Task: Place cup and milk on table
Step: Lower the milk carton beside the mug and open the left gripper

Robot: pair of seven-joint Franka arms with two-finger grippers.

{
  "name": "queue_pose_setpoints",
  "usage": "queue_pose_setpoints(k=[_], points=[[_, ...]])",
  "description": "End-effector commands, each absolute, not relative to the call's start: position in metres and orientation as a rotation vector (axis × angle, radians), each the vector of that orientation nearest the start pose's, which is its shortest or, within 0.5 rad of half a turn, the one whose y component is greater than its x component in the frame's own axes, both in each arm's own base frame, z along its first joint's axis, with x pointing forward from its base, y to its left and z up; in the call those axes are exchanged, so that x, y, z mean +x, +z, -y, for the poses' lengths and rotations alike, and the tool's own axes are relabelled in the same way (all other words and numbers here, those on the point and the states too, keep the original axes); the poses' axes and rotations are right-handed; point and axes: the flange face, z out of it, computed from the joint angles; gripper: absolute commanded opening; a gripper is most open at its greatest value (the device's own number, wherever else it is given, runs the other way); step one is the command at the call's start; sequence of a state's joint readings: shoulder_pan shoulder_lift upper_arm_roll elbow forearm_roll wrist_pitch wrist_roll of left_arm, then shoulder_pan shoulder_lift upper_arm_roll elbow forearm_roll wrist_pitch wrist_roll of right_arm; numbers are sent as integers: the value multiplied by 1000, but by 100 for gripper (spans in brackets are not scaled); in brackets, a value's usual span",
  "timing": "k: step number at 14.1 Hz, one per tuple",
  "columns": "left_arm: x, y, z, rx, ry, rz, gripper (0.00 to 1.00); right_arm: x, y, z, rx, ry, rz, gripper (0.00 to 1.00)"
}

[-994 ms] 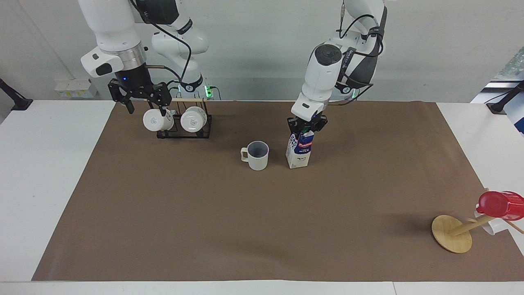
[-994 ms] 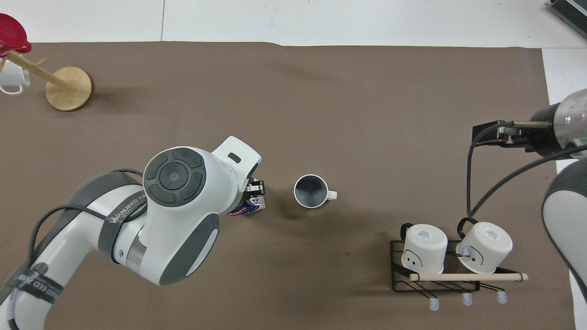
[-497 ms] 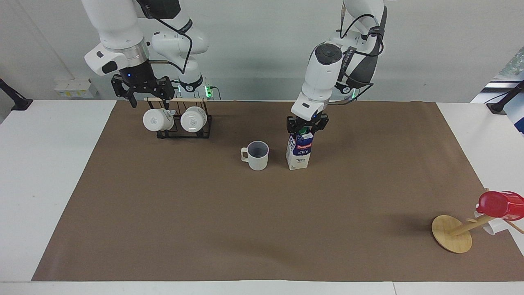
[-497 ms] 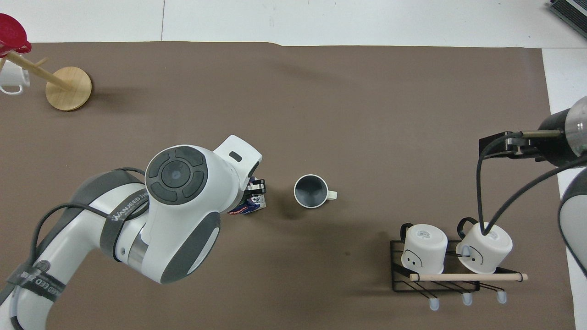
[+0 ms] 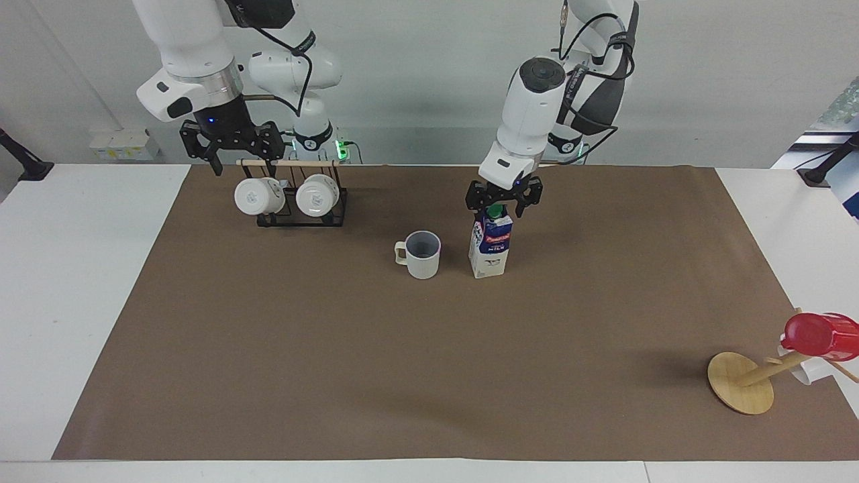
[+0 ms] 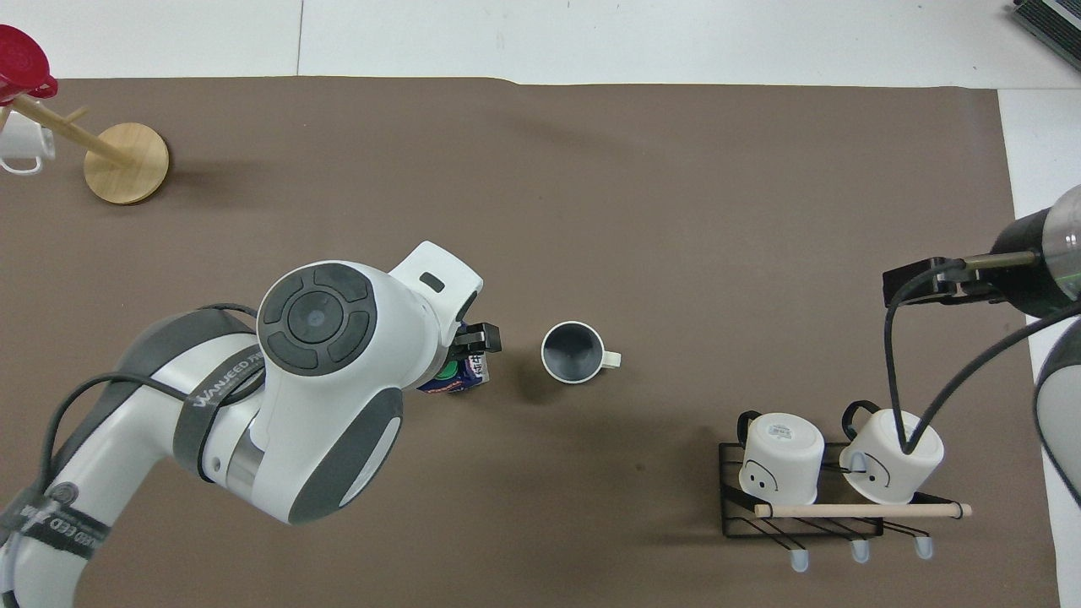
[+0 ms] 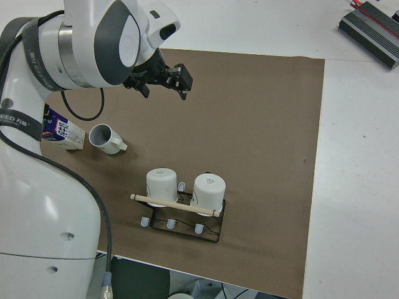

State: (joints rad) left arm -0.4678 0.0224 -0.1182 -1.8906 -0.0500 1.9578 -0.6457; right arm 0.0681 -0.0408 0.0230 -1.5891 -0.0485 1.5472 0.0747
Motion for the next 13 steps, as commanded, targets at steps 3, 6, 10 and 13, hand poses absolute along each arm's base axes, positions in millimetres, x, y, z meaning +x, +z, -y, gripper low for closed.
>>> queue_pose_setpoints(k=[3, 6, 10, 13], points=[[492, 556, 278, -3184, -26, 12, 100, 536, 641, -37, -3184, -7, 32, 100], [505, 586, 241, -3170, 15, -39, 100, 536, 642, -35, -3184, -9, 27, 100], [507, 619, 168, -3161, 25, -91, 100, 536, 641, -35, -3184, -7, 27, 100], [503, 632, 115, -3152, 80, -107, 100, 537, 641, -35, -3184, -9, 27, 100]])
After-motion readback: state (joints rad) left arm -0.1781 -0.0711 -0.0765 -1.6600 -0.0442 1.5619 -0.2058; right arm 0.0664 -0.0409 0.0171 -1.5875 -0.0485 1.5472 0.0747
